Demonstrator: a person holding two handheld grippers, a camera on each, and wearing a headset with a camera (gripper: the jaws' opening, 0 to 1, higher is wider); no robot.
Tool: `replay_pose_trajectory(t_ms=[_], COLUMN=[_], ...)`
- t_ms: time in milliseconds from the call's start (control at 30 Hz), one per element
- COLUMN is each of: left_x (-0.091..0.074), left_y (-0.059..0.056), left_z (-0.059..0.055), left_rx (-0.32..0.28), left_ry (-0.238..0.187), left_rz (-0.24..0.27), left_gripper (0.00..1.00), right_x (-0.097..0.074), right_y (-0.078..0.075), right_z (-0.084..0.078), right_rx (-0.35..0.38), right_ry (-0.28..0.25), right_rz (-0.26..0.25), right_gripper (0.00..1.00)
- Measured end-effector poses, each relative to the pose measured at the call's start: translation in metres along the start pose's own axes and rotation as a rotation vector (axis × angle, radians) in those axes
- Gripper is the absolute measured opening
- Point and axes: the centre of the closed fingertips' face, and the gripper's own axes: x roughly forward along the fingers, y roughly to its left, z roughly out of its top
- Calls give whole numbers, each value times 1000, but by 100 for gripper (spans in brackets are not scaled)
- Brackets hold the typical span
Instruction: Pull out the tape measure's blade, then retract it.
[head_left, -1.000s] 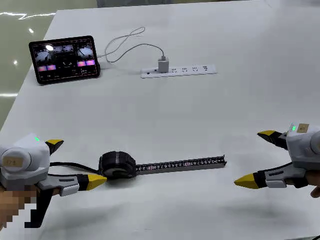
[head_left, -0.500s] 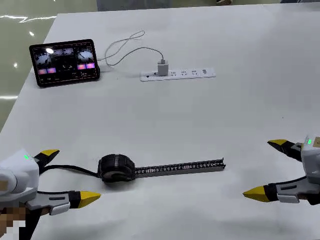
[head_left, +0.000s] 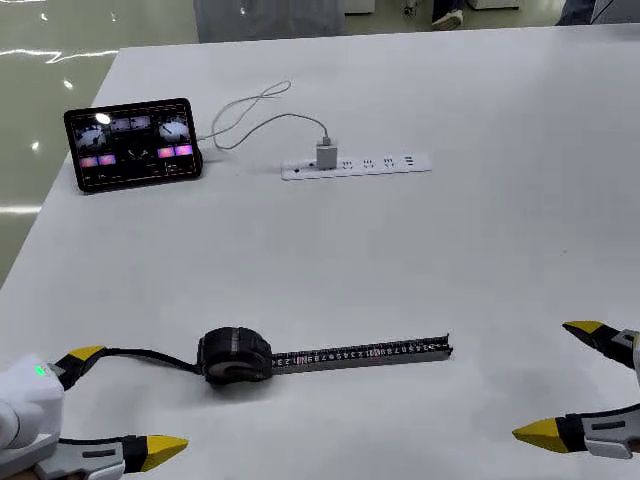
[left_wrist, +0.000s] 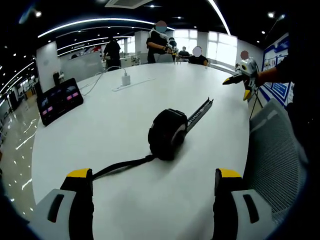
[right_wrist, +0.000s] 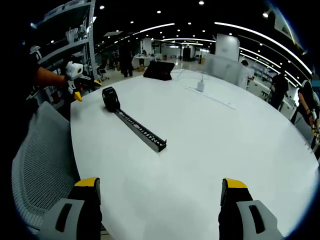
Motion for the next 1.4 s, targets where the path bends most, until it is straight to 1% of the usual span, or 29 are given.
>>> replay_pose_trajectory(t_ms=[67, 100, 167, 233, 333, 400, 500, 567, 667, 733, 867, 1067, 1133, 1300, 1400], left_x=[-1, -2, -2, -3, -4, -6, -5, -5, -4, -4, -3, -1, -2, 0, 1], left_y=[1, 3, 2, 3, 3, 0, -2, -2, -1, 0, 2, -1, 0, -1, -1], left_z=[-3, -7, -9, -11, -10, -5, -5, -4, -4, -2, -1, 4, 5, 3, 4], left_rx=[8, 17, 11, 15, 13, -4, 8, 11, 9, 7, 2, -43, -45, -43, -45], left_ry=[14, 33, 37, 44, 41, 18, 28, 24, 28, 23, 24, -1, -4, 6, 7], left_rz=[9, 22, 10, 13, 11, -6, -14, -17, -10, -9, -1, -10, -4, 1, 4], left_gripper=[99, 99, 99, 99, 99, 99, 99, 99, 99, 99, 99, 99, 99, 99, 99], right_x=[-1, -2, -3, -4, -4, -4, -5, -6, -7, -8, -7, -8, -8, -8, -8], right_y=[2, 3, 3, 4, 5, 6, 6, 5, 3, 2, 2, 3, 3, 3, 3], right_z=[-4, -7, -8, -8, -7, -8, -10, -9, -9, -8, -8, -8, -9, -11, -11], right_rx=[11, 17, 18, 22, 21, 18, 11, 11, 8, 11, 8, 4, 4, 2, -3], right_ry=[15, 22, 23, 22, 20, 17, 23, 21, 17, 15, 24, 24, 27, 37, 43], right_rz=[11, 14, 14, 15, 18, 19, 19, 16, 12, 14, 14, 15, 16, 17, 20], right_gripper=[99, 99, 99, 99, 99, 99, 99, 99, 99, 99, 99, 99, 99, 99, 99])
